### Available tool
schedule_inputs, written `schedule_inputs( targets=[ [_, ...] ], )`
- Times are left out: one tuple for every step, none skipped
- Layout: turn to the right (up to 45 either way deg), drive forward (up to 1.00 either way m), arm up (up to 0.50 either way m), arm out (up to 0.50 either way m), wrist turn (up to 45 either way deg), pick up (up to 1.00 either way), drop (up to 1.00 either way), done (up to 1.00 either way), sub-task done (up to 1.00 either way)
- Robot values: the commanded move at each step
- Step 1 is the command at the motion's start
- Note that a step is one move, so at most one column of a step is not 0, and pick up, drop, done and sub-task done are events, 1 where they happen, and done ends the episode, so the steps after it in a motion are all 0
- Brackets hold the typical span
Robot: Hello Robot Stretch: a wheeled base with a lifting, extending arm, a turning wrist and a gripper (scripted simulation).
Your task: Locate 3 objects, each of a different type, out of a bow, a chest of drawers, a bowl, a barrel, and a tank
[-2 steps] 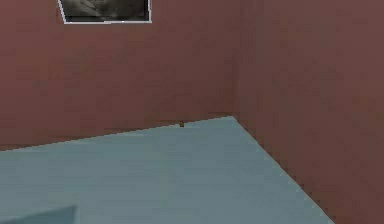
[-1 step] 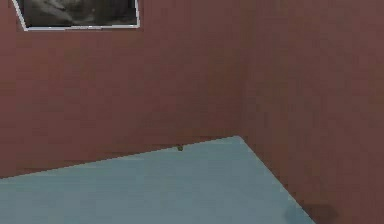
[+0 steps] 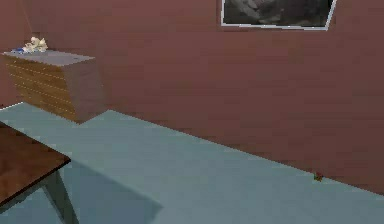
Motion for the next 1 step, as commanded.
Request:
schedule_inputs(
  targets=[
    [-3.0,0.00,0.00,0.00,0.0,0.00,0.00,0.00,0.00]
  ],
)
